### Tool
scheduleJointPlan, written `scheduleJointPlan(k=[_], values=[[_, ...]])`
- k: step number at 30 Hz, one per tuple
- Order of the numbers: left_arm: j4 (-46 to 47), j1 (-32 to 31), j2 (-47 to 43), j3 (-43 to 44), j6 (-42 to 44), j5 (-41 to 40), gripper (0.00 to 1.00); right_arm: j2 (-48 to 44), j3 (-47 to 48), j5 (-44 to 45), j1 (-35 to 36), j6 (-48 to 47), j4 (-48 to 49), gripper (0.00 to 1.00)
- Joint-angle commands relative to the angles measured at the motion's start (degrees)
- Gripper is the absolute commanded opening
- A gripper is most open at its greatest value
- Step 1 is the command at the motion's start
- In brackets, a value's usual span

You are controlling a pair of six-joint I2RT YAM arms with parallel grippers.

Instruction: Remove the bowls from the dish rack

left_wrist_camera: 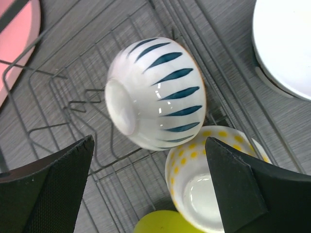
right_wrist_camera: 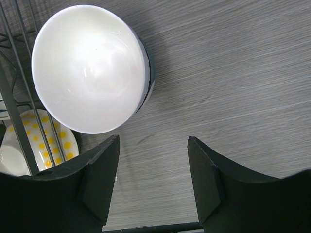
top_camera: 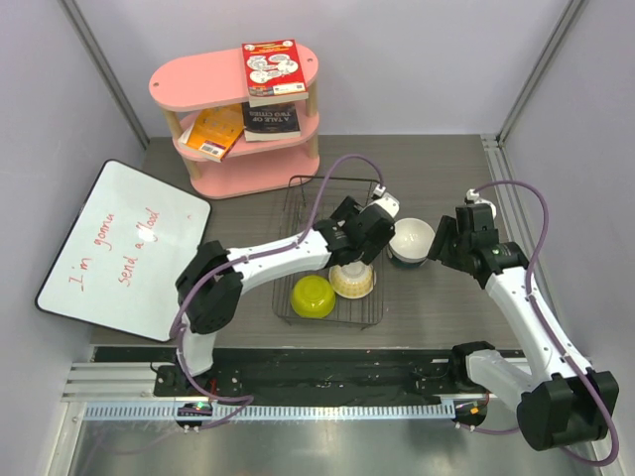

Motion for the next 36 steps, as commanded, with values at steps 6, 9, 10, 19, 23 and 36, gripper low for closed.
scheduleJointPlan(k=[6,9,10,19,23,36], values=[[2.25,-0.35,4.46,3.84,0.85,0.40,0.96,1.28,0.66,-0.50,-0.39,-1.53,2.58,0.63],[2.51,-0.26,5.69,4.37,1.82,-0.57,0.96,1.28,0.31,-0.85,-0.47,-1.61,2.93,0.63],[2.86,-0.26,5.95,4.46,2.08,-0.83,0.96,1.28,0.31,-0.76,-0.47,-1.70,3.02,0.63],[5.58,-0.26,8.42,5.52,3.22,-3.20,0.94,1.81,0.48,-0.76,-0.47,-2.05,2.93,0.63],[8.30,-0.26,7.72,3.15,4.28,-5.23,0.93,1.72,-0.04,-1.46,-0.47,-1.79,3.02,0.63],[12.18,-0.35,5.52,-3.36,3.75,-5.40,0.30,1.37,-0.48,-2.43,-0.56,-1.53,3.02,0.63]])
